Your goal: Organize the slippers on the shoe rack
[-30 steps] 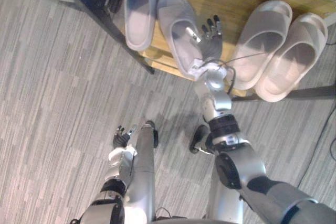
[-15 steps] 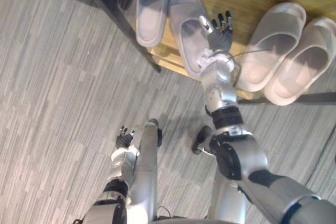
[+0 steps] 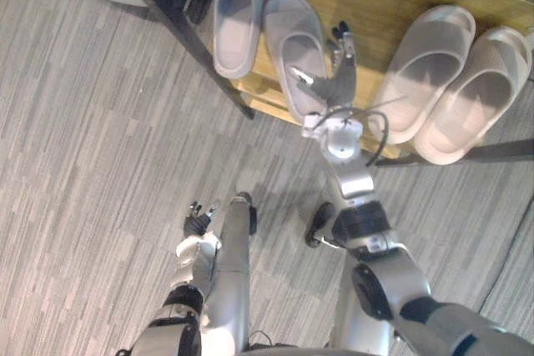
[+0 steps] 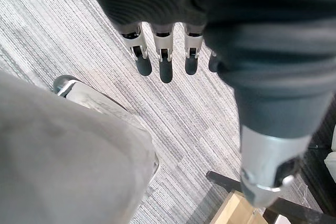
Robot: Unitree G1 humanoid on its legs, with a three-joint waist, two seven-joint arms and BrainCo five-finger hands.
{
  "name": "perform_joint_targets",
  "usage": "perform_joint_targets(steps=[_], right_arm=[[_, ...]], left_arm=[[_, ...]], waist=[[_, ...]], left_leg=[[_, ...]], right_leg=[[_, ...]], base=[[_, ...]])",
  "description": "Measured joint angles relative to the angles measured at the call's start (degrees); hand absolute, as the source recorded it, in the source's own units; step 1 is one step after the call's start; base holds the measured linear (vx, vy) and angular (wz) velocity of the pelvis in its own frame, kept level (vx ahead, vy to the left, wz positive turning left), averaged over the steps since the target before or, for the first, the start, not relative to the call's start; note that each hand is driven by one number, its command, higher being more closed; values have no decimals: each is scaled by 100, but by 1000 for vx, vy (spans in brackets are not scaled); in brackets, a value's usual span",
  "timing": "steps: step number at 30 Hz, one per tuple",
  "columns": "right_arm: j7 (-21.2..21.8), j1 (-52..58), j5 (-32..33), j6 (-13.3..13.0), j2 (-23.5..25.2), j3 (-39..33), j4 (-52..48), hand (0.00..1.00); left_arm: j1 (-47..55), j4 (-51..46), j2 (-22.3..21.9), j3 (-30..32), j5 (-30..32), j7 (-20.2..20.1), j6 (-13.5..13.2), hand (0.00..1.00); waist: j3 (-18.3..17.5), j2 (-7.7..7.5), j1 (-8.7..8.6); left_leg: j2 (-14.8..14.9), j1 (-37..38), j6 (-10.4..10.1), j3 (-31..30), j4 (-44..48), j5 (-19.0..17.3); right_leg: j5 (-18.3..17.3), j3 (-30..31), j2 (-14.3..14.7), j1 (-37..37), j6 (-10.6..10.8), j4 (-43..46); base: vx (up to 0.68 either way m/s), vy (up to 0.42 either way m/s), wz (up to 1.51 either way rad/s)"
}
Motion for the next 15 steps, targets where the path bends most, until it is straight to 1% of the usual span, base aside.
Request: perform_joint_targets(steps=[2, 5, 6, 10, 13, 15], right_arm=[[27, 207, -115, 10, 0, -1, -8, 0], [33, 570, -184, 113, 8, 0, -110, 0], [30, 744, -351, 130, 12, -1, -231, 0], [31, 973, -364, 135, 11, -5, -277, 0], [108, 1116, -350, 132, 11, -5, -407, 0], [142, 1188, -349, 101, 11, 0, -407, 0]], left_arm=[[0, 16, -3, 72, 1, 4, 8, 0], [0, 22, -3, 83, 3, 3, 8, 0], [0, 24, -6, 125, 5, 4, 11, 0], [-1, 35, -5, 177, 6, 4, 29, 0], [-8, 57, -15, 271, 9, 4, 108, 0], [-29, 115, -16, 289, 13, 5, 111, 0]], waist=[[0, 0, -34], [0, -1, -71], [-1, -2, -92], [-1, -3, -121], [-1, -3, -135], [-3, -5, -135]], left_leg=[[1, 34, 0, -2, -1, 0], [3, 94, 0, 9, -14, -1], [5, 89, 0, 6, -12, -1], [8, 95, 0, 6, -12, -1], [9, 111, 0, -1, -13, 0], [8, 125, 0, -7, -14, 0]], right_leg=[[0, -4, 1, 37, 0, -6], [0, 0, 4, 91, 0, -22], [0, -4, 5, 91, 0, -26], [0, -6, 7, 102, 0, -33], [0, -15, 7, 126, -1, -40], [0, -23, 7, 149, 0, -46]], base=[[0, 0, 0], [0, 0, 0], [0, 0, 0], [0, 0, 0], [0, 0, 0], [0, 0, 0]])
